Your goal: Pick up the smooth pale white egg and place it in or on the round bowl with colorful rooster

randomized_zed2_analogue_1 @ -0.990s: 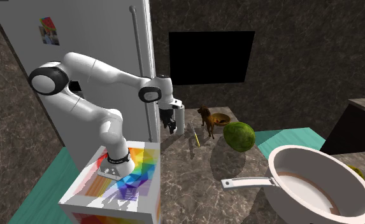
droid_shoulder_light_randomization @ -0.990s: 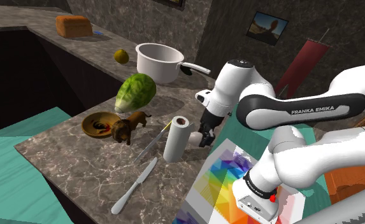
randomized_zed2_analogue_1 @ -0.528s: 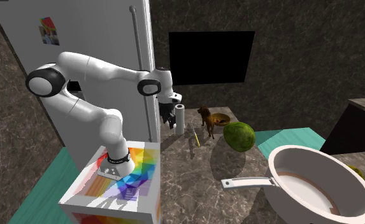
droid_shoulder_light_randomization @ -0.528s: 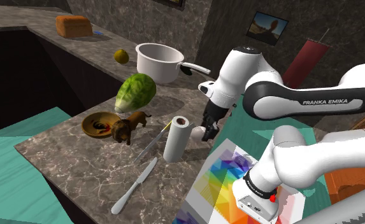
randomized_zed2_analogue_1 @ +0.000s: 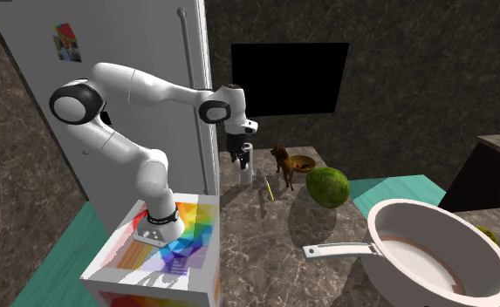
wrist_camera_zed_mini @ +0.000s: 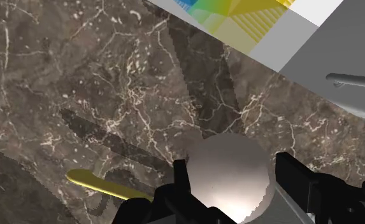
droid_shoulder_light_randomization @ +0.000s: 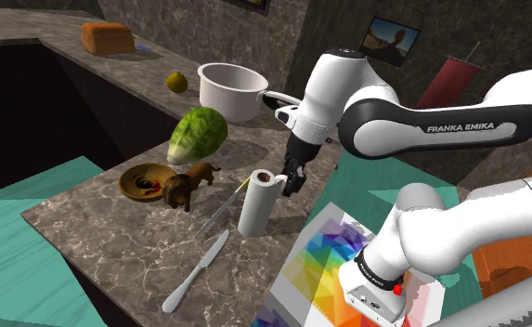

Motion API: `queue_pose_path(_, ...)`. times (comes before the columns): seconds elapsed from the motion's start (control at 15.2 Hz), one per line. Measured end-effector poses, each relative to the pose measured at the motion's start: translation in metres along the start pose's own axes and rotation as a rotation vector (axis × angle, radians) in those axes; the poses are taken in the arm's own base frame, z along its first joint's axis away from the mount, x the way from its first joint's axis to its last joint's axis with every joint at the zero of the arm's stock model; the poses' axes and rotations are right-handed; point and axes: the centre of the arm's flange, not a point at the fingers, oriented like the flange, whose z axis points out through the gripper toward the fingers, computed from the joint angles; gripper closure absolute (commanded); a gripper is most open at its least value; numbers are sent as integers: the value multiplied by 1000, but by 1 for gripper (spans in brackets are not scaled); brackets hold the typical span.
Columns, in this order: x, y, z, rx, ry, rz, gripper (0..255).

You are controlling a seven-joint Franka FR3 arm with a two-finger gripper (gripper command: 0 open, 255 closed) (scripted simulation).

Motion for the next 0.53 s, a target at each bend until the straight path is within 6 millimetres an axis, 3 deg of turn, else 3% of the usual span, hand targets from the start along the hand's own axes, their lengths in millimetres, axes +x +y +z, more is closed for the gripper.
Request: queue_pose_path(0.53, 104, 13, 0, 0, 0, 0, 255)
